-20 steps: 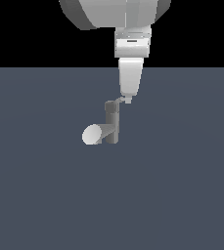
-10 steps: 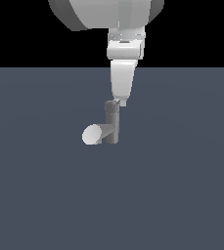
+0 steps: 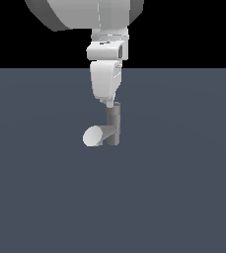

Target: Turn on the faucet by rotating a designated handle.

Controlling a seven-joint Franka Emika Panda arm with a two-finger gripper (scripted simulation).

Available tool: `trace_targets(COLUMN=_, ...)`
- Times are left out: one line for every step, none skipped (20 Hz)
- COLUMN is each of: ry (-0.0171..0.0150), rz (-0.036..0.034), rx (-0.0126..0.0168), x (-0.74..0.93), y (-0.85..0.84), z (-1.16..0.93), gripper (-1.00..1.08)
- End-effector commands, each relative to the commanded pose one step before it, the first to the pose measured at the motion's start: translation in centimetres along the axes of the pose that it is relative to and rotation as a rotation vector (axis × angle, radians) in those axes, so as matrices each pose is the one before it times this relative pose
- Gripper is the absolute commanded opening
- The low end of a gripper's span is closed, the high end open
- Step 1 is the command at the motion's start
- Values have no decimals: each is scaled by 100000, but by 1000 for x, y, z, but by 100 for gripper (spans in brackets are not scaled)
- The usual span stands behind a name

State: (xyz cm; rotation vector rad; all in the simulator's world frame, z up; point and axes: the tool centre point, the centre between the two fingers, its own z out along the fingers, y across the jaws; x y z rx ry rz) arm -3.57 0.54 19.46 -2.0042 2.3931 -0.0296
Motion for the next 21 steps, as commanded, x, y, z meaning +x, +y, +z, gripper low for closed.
trace_targets(ry=-243, rz=-182, rx=-439, x=-421, y=-115, z=212, gripper=-100)
trace_targets(ry=21, rz=-248, rx=-119, x=-414, y=-163, z=56, gripper=-100)
trace_targets(ry=21, rz=-248, rx=-119, x=-413, y=-163, z=56, gripper=-100)
trace_targets(ry=22, rz=-248, rx=-119, x=-413, y=-163, z=56, gripper=-100)
trace_targets(ry=22, rz=-248, rx=-119, x=-413, y=-163, z=56, gripper=-100)
trace_targets(ry=21, rz=-241, rx=-115, x=-408, y=-163, z=54, gripper=-100)
trace_targets(ry=22, rz=-248, rx=-119, x=-412, y=-163, z=56, gripper=-100)
trace_targets(ry=23, rz=-248, rx=-119, x=-411, y=-162, z=56, gripper=-100)
trace_targets(ry=22, rz=-241, rx=-115, x=-406, y=-162, z=54, gripper=-100)
trace_targets(ry=23, rz=-248, rx=-118, x=-410, y=-162, z=56, gripper=-100)
trace_targets(ry=23, rz=-241, rx=-115, x=-405, y=-162, z=54, gripper=-100)
trace_targets(ry=24, rz=-248, rx=-118, x=-408, y=-161, z=56, gripper=-100)
trace_targets(ry=24, rz=-241, rx=-114, x=-403, y=-162, z=53, gripper=-100)
trace_targets(ry=24, rz=-241, rx=-114, x=-402, y=-161, z=53, gripper=-100)
trace_targets(ry=24, rz=-232, rx=-110, x=-396, y=-161, z=51, gripper=-100)
trace_targets(ry=25, rz=-241, rx=-114, x=-400, y=-161, z=53, gripper=-100)
trace_targets(ry=26, rz=-241, rx=-114, x=-399, y=-160, z=53, gripper=-100)
trace_targets(ry=26, rz=-233, rx=-109, x=-393, y=-161, z=51, gripper=-100)
trace_targets(ry=27, rz=-233, rx=-109, x=-391, y=-160, z=50, gripper=-100)
trace_targets(ry=29, rz=-233, rx=-108, x=-390, y=-160, z=50, gripper=-100)
trace_targets(ry=0, rz=0, rx=0, x=0, y=0, z=0, gripper=-100)
